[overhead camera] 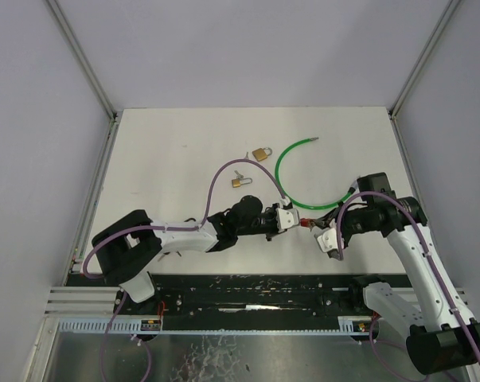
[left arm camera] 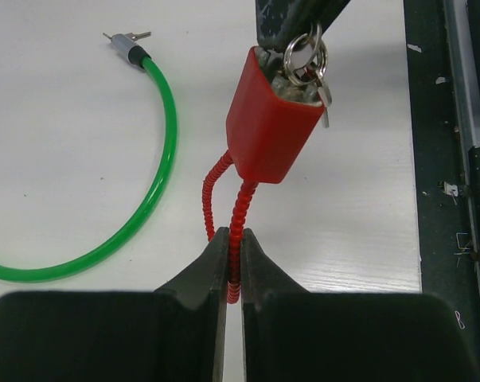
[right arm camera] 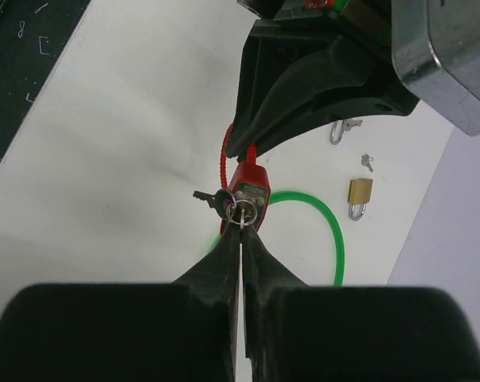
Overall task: Lock with the key
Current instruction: Lock the lock.
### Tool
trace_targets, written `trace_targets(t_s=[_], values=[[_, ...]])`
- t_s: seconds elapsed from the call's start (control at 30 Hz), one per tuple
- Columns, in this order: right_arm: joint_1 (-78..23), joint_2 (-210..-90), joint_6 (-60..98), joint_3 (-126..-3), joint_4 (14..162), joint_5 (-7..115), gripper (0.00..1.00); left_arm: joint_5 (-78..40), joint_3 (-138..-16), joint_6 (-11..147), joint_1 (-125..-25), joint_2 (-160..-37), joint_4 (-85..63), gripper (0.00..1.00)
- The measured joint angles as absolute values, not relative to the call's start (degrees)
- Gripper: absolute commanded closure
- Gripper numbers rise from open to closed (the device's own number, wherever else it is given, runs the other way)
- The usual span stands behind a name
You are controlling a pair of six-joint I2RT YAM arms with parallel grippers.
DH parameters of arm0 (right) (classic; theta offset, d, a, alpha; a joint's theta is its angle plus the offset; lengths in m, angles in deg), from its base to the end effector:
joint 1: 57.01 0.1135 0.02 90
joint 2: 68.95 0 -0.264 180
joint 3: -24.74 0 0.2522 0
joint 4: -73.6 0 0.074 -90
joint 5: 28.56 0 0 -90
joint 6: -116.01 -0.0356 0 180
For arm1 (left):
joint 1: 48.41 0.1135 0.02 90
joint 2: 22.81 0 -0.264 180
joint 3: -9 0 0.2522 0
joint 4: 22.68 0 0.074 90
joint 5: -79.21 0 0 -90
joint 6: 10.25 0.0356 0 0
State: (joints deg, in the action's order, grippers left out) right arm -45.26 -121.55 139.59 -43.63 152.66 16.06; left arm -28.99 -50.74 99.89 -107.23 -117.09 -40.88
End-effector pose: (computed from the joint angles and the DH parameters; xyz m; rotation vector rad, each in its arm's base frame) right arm 0.1386 0.0547 0.3033 -2.0958 0.8326 0.1780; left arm 0.1722 -0.3060 0.2034 1.3823 1.3200 -0.7575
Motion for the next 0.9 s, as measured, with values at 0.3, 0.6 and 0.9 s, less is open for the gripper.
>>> trace_targets(t_s=[0.3, 0.6, 0.9], values=[[-45.08, -121.07, 138.36, -45.09, 154.5, 16.34, 1.0, -30.3, -52.16, 97.93, -106.32, -117.59, -39.94, 1.0], [-45.0, -122.19, 131.76, -59.83, 163.28, 17.69, 1.0, -43.02, -60.79, 93.29, -102.6, -119.12, -38.74, 1.0], [-44.97, -123.76, 125.05, -62.05, 169.77, 20.3, 1.0, -57.8, -67.57, 94.21, -102.34, -123.8, -29.63, 1.0]])
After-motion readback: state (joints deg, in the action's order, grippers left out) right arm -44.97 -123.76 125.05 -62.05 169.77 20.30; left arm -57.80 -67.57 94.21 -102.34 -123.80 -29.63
